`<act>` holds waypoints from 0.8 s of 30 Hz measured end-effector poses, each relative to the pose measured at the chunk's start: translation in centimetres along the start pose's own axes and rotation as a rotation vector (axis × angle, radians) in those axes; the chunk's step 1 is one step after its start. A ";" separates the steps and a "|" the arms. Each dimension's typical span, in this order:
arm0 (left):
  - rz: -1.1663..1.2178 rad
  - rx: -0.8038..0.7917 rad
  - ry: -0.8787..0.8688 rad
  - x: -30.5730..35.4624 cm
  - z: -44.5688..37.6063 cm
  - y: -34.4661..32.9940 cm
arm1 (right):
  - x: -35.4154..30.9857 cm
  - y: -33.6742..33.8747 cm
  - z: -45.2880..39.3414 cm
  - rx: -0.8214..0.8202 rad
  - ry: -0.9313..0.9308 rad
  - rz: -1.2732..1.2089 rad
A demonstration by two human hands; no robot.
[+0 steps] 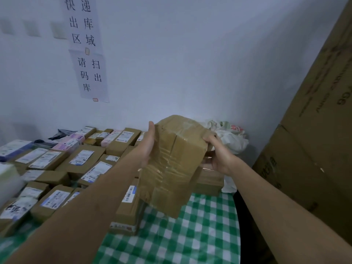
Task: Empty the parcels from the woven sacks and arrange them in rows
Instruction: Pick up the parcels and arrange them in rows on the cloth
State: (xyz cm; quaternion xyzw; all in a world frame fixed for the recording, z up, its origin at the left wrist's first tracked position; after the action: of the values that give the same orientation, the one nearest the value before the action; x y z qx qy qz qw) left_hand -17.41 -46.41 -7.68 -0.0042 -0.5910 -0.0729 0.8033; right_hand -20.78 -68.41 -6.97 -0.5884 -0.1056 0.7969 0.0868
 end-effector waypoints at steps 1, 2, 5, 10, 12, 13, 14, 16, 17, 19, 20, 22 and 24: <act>0.015 -0.050 -0.014 0.2 0.1 -0.2 | -0.2 0.3 -0.1 -0.012 -0.002 0.042; 0.019 -0.088 -0.027 0.6 0.2 -0.5 | -0.5 0.4 0.1 -0.025 -0.019 0.104; -0.100 -0.072 -0.071 0.9 0.0 -1.2 | -1.0 1.0 0.5 -0.028 -0.088 0.297; -0.298 0.199 -0.222 0.0 -0.2 -1.1 | -1.0 0.1 1.9 -0.081 -0.244 0.641; -0.337 0.230 -0.156 -1.9 -0.1 -0.6 | -0.7 0.0 2.3 -0.012 -0.252 0.831; -0.345 0.213 -0.102 -3.6 -0.1 -0.7 | -0.2 0.6 1.9 0.093 -0.184 0.928; -0.347 0.183 -0.081 -4.4 0.1 -0.8 | -0.5 1.0 1.4 0.236 -0.048 1.038; -0.318 0.120 -0.096 -6.0 0.7 -1.7 | -0.4 1.2 0.6 0.440 0.277 1.214; -0.301 0.103 -0.104 -6.5 0.9 -2.0 | 0.0 1.1 0.1 0.445 0.371 1.190; -0.268 0.066 -0.109 -7.1 1.2 -2.5 | 0.2 0.6 -0.8 0.358 0.357 1.021; -0.240 0.035 -0.090 -7.5 1.3 -2.7 | 0.1 0.2 -1.1 0.306 0.295 0.944; -0.148 -0.030 -0.008 -8.5 1.7 -3.2 | 0.0 -0.9 -1.3 0.207 0.095 0.852; 0.012 -0.093 0.104 -9.6 1.8 -3.5 | 0.3 -1.6 -1.6 0.124 -0.073 0.867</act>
State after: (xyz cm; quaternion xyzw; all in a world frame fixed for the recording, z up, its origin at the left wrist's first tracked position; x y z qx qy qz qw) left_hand -22.34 -48.65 -16.52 -0.0412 -0.5446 -0.0955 0.8322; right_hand -19.32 -66.70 -7.32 -0.5436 0.1960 0.7847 -0.2243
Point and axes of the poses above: each hand's wrist, its own z-axis away from the middle knuckle, its own y-axis out of the back of the hand, x = y × z, the point moved 5 cm from there along -z, towards the middle knuckle, and after that the axes turned 10 degrees about -z, right-handed, at the moved point
